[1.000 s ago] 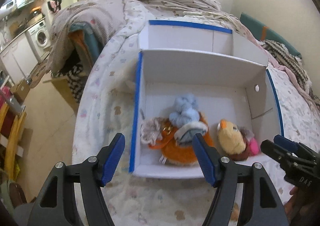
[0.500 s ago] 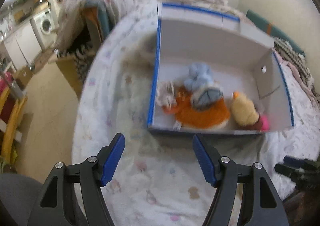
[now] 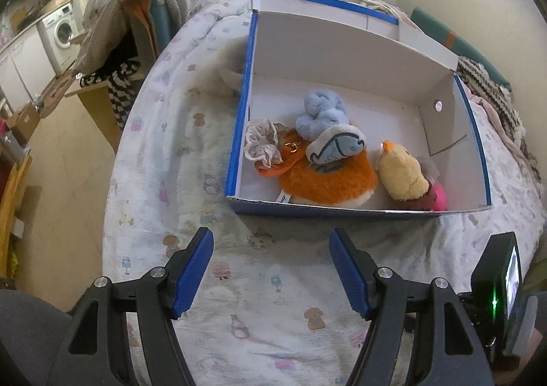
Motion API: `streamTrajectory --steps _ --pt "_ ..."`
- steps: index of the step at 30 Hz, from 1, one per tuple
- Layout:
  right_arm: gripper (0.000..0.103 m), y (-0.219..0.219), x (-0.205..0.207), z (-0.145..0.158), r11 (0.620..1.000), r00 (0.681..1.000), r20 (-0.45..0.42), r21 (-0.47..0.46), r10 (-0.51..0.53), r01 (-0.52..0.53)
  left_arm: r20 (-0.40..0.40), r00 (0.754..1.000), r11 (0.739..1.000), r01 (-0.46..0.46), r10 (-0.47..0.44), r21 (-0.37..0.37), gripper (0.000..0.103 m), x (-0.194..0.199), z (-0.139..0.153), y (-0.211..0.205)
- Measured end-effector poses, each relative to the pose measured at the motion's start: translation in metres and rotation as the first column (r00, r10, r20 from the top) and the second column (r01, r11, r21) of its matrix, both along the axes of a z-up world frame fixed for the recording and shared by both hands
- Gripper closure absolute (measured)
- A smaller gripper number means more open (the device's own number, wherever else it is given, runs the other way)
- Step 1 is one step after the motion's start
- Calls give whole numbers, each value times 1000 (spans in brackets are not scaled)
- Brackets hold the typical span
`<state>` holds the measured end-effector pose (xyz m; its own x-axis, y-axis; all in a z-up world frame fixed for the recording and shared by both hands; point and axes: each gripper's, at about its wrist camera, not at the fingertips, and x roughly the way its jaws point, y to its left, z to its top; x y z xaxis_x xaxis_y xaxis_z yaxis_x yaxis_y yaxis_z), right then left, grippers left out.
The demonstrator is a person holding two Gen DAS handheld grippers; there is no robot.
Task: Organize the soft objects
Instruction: 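Move the right tool down to the small tan peg on the sheet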
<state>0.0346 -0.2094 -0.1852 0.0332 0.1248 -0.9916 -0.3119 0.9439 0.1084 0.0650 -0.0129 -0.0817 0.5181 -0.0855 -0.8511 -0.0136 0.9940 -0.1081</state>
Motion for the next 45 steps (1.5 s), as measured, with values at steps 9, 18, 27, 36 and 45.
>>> streamTrajectory --steps 9,18,27,36,45 --pt "92 16 33 43 993 974 224 117 -39 13 -18 1000 1000 -18 18 10 36 2 -6 5" --pt "90 48 66 6 988 994 113 149 10 -27 -44 997 998 -58 59 20 36 7 -13 13" --pt "29 -7 53 36 952 982 122 287 -144 104 -81 996 999 -29 31 26 36 9 -22 6" --pt "57 -42 14 3 964 983 -63 196 -170 179 -100 995 999 25 -21 38 36 12 -30 -17" --pt "92 -2 7 16 990 998 54 139 -12 5 -97 995 1000 -6 8 26 36 11 -28 -7"
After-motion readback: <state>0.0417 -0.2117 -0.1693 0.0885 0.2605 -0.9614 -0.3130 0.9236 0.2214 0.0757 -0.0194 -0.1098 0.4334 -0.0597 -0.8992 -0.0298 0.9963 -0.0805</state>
